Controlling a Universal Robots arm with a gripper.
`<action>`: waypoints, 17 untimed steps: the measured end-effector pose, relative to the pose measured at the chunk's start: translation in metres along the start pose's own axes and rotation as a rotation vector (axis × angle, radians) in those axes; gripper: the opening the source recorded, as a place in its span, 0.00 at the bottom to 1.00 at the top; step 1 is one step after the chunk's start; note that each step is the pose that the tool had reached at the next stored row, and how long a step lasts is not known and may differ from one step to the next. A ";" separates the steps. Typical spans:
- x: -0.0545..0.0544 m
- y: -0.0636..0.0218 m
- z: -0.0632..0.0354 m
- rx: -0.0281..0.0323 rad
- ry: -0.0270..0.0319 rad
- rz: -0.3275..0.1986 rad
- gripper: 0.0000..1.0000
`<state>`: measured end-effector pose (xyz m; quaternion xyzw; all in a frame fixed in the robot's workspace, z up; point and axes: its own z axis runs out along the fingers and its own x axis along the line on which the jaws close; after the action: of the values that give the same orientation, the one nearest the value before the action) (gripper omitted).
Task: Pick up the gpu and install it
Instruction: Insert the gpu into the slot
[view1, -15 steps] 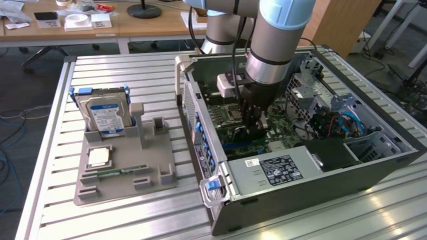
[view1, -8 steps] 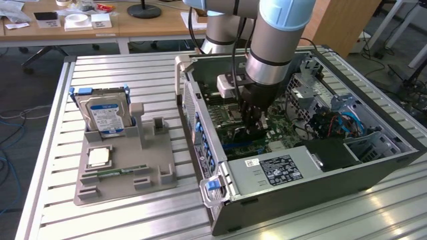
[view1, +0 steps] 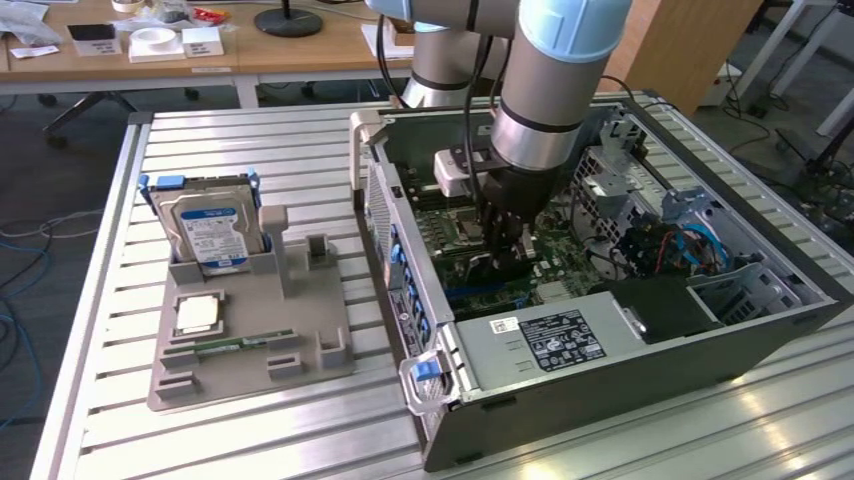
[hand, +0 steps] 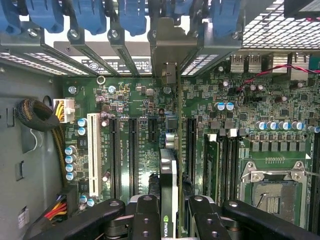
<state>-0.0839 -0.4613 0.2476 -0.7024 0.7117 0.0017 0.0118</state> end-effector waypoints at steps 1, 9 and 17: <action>0.000 0.0000 0.0006 0.0001 -0.0003 0.000 0.27; 0.000 0.0000 0.0029 0.0000 -0.0001 0.000 0.27; 0.000 0.0000 0.0043 0.0000 0.0000 0.000 0.27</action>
<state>-0.0839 -0.4613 0.2433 -0.7024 0.7117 0.0017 0.0118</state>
